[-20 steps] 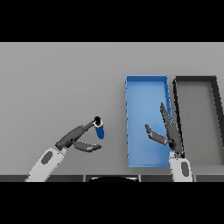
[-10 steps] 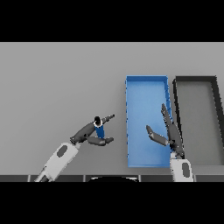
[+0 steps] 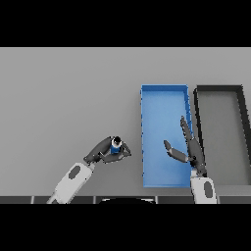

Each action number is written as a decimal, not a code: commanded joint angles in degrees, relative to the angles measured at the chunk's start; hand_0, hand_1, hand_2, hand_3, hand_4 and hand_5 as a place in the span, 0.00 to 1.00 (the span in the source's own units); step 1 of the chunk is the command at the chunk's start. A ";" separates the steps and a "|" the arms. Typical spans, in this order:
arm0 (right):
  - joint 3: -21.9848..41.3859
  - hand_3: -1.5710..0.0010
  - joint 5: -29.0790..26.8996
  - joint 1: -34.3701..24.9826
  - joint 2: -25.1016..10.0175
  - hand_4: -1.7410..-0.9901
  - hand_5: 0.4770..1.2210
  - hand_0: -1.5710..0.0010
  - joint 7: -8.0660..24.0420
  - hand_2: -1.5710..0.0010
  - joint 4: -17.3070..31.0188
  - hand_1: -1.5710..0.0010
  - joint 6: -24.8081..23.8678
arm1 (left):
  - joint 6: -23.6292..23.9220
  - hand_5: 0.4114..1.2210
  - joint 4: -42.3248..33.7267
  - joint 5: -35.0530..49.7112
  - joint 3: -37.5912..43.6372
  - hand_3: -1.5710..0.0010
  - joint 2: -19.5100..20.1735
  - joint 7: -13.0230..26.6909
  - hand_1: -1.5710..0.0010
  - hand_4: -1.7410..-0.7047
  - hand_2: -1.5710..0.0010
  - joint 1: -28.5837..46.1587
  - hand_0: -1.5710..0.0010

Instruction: Pick up the blue pipe and place it into the blue bin.

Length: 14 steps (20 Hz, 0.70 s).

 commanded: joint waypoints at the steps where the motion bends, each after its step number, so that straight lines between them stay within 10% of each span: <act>1: -0.02 1.00 0.10 -0.06 -0.10 0.65 0.19 1.00 0.03 1.00 0.09 1.00 0.00 | 0.22 0.92 -0.69 0.16 0.04 0.15 -0.08 -0.39 0.10 0.07 0.09 -0.28 0.12; 7: 0.16 1.00 0.89 -0.14 -0.07 0.67 0.20 1.00 0.30 1.00 0.23 1.00 -0.38 | -0.21 0.98 -7.61 2.29 -0.67 0.09 -0.53 -2.20 0.03 0.03 0.02 -1.71 0.03; 14: -0.14 1.00 0.86 0.41 -0.84 0.71 0.22 1.00 -1.60 1.00 0.16 1.00 0.09 | -1.07 1.00 -13.78 4.00 -1.87 0.08 -0.21 5.35 0.01 0.01 0.01 -5.07 0.01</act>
